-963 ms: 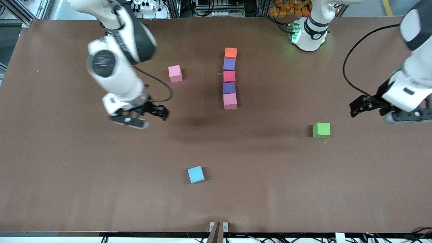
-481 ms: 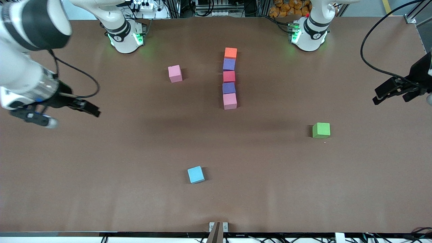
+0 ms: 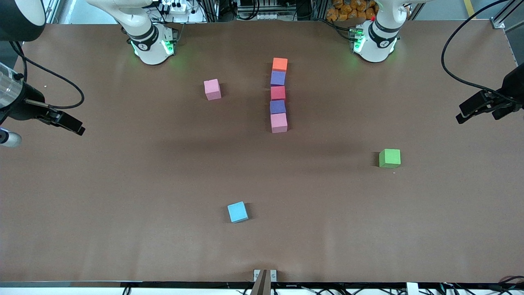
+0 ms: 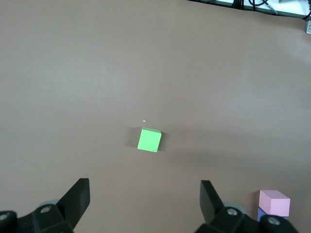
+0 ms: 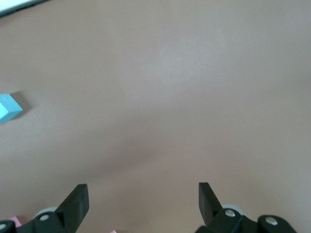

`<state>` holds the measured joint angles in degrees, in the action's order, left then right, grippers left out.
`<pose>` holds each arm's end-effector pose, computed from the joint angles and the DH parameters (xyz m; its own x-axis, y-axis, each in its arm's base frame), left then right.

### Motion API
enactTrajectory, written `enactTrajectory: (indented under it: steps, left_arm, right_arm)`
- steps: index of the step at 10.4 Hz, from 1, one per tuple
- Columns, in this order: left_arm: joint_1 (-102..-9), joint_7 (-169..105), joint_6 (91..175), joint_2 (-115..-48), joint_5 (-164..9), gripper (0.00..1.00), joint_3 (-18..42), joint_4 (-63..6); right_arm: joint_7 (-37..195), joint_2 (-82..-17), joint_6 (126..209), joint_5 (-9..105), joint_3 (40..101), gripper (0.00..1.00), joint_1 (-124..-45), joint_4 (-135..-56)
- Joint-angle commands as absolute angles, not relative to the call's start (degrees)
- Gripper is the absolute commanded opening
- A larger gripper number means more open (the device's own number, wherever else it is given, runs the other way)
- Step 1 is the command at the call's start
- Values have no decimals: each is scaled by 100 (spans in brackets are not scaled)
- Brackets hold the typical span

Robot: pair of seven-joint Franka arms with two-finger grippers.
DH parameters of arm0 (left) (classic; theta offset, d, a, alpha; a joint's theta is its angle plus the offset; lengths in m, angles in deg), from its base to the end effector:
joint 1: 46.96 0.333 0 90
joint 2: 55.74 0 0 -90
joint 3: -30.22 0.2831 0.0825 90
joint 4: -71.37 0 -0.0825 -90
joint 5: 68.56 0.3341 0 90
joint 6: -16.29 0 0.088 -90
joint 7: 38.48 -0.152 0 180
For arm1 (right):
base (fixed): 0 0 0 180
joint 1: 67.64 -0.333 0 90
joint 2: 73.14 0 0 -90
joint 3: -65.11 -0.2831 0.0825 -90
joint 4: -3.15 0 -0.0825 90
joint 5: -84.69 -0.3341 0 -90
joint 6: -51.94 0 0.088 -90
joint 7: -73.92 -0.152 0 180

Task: Arrange blocks into number 1

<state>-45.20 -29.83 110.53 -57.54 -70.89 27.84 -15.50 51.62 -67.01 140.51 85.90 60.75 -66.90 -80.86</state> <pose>0.5257 -0.0113 0.5610 0.9857 0.1427 0.0896 0.1381 -0.9888 0.0561 0.5296 0.0284 0.5332 0.9469 -0.3210 -0.0201 -0.3205 -0.9470 0.0223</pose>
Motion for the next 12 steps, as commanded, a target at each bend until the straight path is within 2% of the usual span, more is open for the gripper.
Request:
enactTrajectory:
  steps: [1,12]
  left_arm:
    - [-4406,-3110,10884,-5723,-7146,100,2688,-1520]
    - [-4406,-3110,10769,-5600,-6936,100,2530,-1564]
  right_arm:
    - [5387,-6742,13886,8671,5965,100,-6597,-7999]
    - [5503,-6663,13886,8601,6071,100,-6623,-8017]
